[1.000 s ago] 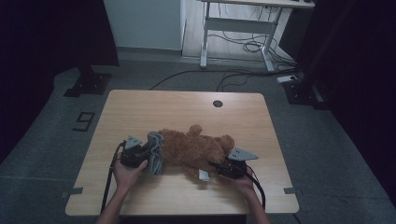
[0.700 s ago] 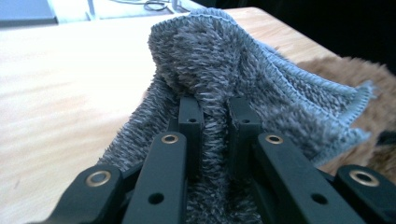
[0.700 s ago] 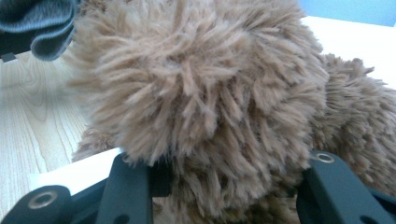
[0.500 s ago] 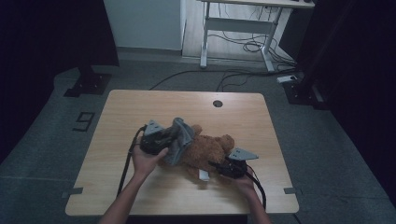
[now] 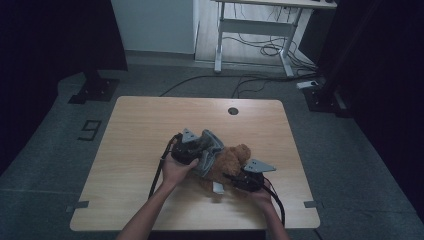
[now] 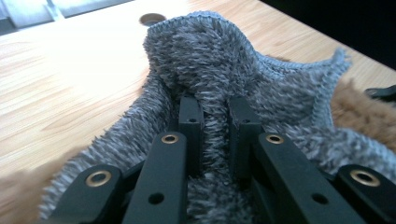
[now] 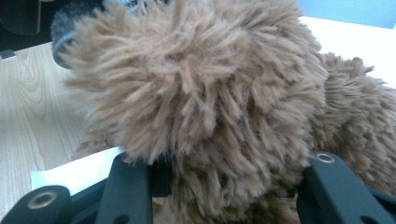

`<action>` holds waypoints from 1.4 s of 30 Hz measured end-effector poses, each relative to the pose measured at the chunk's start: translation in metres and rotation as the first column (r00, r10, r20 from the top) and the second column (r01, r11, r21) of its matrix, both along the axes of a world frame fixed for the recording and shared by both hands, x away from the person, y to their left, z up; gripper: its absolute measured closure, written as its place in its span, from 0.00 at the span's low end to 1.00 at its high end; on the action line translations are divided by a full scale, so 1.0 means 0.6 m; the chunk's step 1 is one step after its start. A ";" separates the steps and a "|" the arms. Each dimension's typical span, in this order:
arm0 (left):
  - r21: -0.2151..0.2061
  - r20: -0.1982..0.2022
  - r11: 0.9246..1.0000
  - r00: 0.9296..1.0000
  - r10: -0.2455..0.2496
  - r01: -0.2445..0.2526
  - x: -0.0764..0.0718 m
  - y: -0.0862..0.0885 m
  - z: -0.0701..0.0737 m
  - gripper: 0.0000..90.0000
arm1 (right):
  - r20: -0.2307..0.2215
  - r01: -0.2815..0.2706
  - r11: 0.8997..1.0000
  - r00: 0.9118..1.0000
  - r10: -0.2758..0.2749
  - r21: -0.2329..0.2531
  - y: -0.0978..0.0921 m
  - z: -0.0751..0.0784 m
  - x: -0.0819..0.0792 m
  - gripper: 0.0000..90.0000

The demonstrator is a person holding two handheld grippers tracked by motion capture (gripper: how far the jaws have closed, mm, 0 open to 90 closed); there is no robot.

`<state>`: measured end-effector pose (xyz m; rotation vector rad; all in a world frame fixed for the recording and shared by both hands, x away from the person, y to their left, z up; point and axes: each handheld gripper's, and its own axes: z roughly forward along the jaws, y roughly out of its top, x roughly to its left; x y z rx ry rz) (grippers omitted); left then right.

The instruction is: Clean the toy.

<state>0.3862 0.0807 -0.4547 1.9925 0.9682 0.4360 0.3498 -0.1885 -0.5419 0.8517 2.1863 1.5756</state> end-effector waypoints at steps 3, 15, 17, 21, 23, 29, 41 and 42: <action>-0.002 0.015 0.999 0.999 0.033 -0.033 -0.008 0.036 0.000 0.87 | 0.002 0.000 1.000 1.000 0.000 -0.004 0.001 0.000 -0.002 0.59; 0.015 -0.031 0.984 0.983 0.180 -0.180 -0.010 0.159 -0.030 0.87 | -0.010 0.003 1.000 1.000 -0.003 0.007 0.000 0.000 -0.001 0.59; 0.010 -0.050 0.982 0.980 0.191 -0.191 -0.008 0.168 -0.038 0.87 | -0.014 0.004 1.000 1.000 -0.004 0.010 0.000 0.000 0.000 0.59; 0.022 -0.071 0.980 0.978 0.197 -0.196 -0.007 0.176 -0.038 0.87 | -0.016 0.002 1.000 1.000 -0.002 0.014 -0.001 -0.001 0.001 0.59; 0.017 -0.053 0.981 0.979 0.195 -0.194 -0.009 0.173 -0.025 0.87 | -0.019 0.003 1.000 1.000 -0.003 0.016 -0.002 -0.001 0.002 0.59; -0.040 -0.001 0.996 0.997 0.077 -0.077 -0.018 0.107 0.034 0.87 | -0.029 0.006 1.000 1.000 -0.005 0.026 -0.004 -0.002 0.004 0.59; 0.010 -0.009 0.980 0.980 -0.201 0.201 -0.021 -0.151 0.046 0.87 | -0.028 0.009 1.000 1.000 -0.008 0.025 -0.004 -0.002 0.004 0.59; 0.032 -0.013 0.977 0.978 -0.210 0.210 -0.022 -0.163 0.041 0.87 | -0.027 0.009 1.000 1.000 -0.008 0.025 -0.004 -0.002 0.004 0.59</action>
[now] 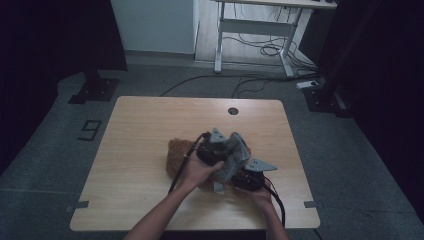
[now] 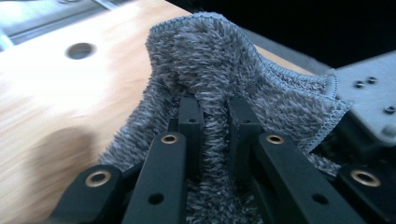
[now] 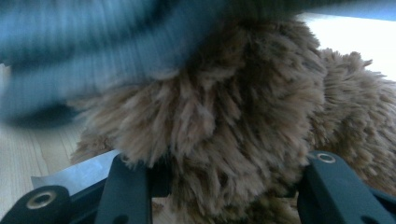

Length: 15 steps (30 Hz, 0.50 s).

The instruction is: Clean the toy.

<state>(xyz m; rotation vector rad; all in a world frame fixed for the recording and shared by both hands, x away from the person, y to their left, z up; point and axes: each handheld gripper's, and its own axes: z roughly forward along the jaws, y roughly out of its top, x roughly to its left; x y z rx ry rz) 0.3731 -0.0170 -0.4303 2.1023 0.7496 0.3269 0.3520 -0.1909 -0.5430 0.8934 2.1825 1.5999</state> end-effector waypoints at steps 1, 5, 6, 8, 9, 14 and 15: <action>0.035 0.000 0.999 1.000 -0.006 0.006 -0.001 -0.013 -0.009 0.87 | -0.002 0.001 1.000 1.000 -0.001 0.000 0.000 0.000 0.000 0.59; 0.097 0.012 0.995 1.000 0.001 -0.002 0.001 -0.026 -0.037 0.87 | -0.017 0.009 1.000 1.000 -0.010 -0.010 0.001 -0.002 -0.001 0.59; 0.094 0.005 0.996 1.000 0.003 -0.003 0.001 -0.022 -0.034 0.87 | -0.017 0.010 1.000 1.000 -0.010 -0.008 0.001 -0.002 -0.001 0.59; 0.102 0.011 0.995 1.000 0.008 -0.009 0.002 -0.015 -0.030 0.87 | -0.013 0.009 1.000 1.000 -0.009 -0.016 0.002 -0.001 -0.002 0.59; 0.107 0.014 0.994 1.000 0.012 -0.013 0.003 -0.009 -0.027 0.87 | -0.012 0.012 1.000 1.000 -0.012 -0.016 0.003 -0.001 -0.003 0.59; 0.099 0.016 0.992 0.997 0.082 -0.083 0.014 0.046 -0.020 0.87 | -0.008 0.016 1.000 1.000 -0.016 -0.018 0.003 0.000 -0.004 0.59; 0.097 0.014 0.990 0.995 0.097 -0.098 0.017 0.062 -0.020 0.87 | -0.008 0.017 1.000 1.000 -0.017 -0.017 0.003 0.000 -0.004 0.59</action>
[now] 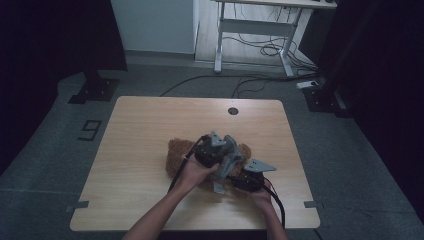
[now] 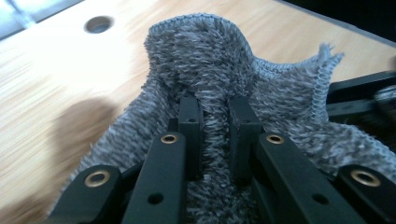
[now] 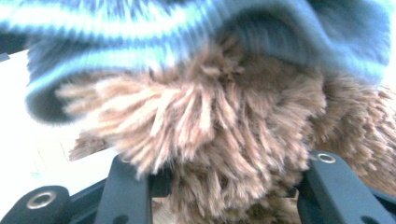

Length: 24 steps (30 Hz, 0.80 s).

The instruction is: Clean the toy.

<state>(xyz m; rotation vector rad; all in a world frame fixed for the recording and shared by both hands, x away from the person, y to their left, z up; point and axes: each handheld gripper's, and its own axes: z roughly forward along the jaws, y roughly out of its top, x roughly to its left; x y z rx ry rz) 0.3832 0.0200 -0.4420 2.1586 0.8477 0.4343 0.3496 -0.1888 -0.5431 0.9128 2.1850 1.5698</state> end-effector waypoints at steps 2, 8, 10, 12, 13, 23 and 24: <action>0.004 0.001 0.999 0.999 0.038 -0.038 0.005 0.032 -0.002 0.87 | -0.001 0.000 1.000 1.000 0.000 -0.001 0.000 0.000 0.000 0.59; -0.034 -0.009 0.991 0.991 0.132 -0.132 0.013 0.132 -0.012 0.87 | 0.001 -0.004 1.000 1.000 0.004 -0.001 0.002 0.001 -0.001 0.59; -0.034 0.008 0.986 0.986 0.164 -0.163 0.010 0.158 -0.010 0.87 | 0.005 -0.003 1.000 1.000 0.004 -0.005 0.003 0.001 -0.002 0.59; -0.033 0.019 0.980 0.980 0.198 -0.197 0.010 0.186 -0.010 0.87 | 0.001 -0.002 1.000 1.000 0.002 -0.004 0.002 0.001 -0.002 0.59; -0.047 0.008 0.976 0.977 0.214 -0.214 0.011 0.204 -0.014 0.87 | 0.001 -0.002 1.000 1.000 0.002 -0.003 0.002 0.001 -0.002 0.59; -0.042 -0.133 0.950 0.944 0.301 -0.309 0.026 0.282 -0.093 0.87 | 0.000 -0.001 1.000 1.000 0.001 0.000 0.002 0.001 -0.001 0.59; -0.045 -0.145 0.951 0.944 0.298 -0.307 0.028 0.284 -0.099 0.87 | 0.000 0.001 1.000 1.000 -0.001 0.000 0.003 0.001 0.000 0.59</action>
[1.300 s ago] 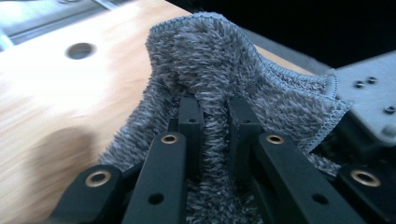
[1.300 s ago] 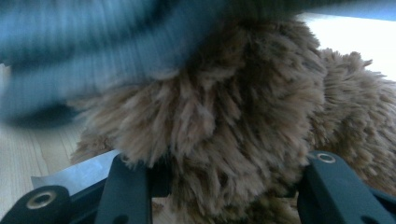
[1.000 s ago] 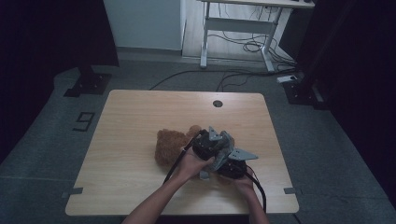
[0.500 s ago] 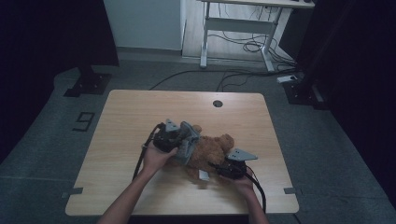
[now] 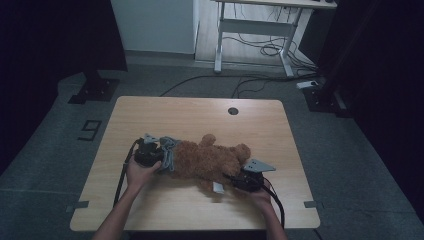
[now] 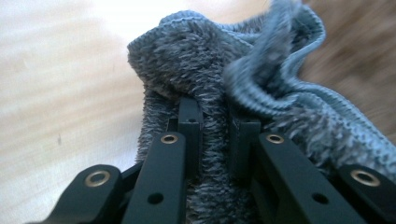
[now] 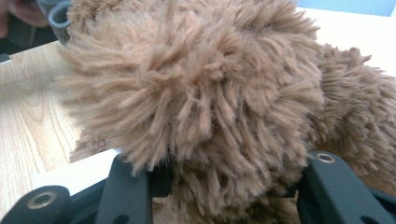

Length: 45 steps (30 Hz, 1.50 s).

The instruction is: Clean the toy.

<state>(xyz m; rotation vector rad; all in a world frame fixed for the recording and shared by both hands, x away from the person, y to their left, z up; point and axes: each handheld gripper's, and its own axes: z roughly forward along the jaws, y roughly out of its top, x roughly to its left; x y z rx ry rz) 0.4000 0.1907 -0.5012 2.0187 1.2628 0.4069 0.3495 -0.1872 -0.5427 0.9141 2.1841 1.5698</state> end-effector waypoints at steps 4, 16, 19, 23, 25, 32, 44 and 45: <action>-0.016 -0.024 1.000 1.000 0.000 0.000 0.011 0.001 -0.015 0.87 | 0.007 0.003 1.000 1.000 -0.003 -0.004 0.001 0.000 0.003 0.60; 0.010 0.156 1.000 0.987 -0.026 0.025 0.013 -0.039 0.080 0.87 | 0.029 0.048 0.998 0.998 -0.047 -0.033 0.009 0.002 0.045 0.61; 0.031 0.229 0.992 0.965 -0.127 0.123 -0.004 -0.099 0.114 0.87 | 0.027 0.044 0.998 0.999 -0.043 -0.041 0.011 0.004 0.047 0.61; 0.028 0.238 0.965 0.936 -0.260 0.261 -0.009 -0.206 0.137 0.87 | 0.032 0.046 0.998 0.998 -0.045 -0.049 0.013 0.005 0.041 0.61; 0.039 0.230 0.951 0.923 -0.307 0.307 -0.004 -0.266 0.140 0.87 | 0.035 0.050 0.997 0.998 -0.048 -0.052 0.014 0.005 0.036 0.61; 0.143 0.108 0.937 0.936 -0.335 0.319 0.034 -0.370 0.089 0.86 | 0.050 0.061 0.995 0.997 -0.057 -0.076 0.017 0.004 0.027 0.61; 0.146 0.091 0.973 0.977 -0.192 0.178 0.059 -0.251 0.089 0.87 | 0.070 0.065 0.993 0.996 -0.058 -0.096 0.022 0.004 0.021 0.61; 0.145 0.093 0.976 0.980 -0.179 0.164 0.060 -0.240 0.088 0.87 | 0.070 0.065 0.993 0.996 -0.058 -0.096 0.022 0.004 0.021 0.61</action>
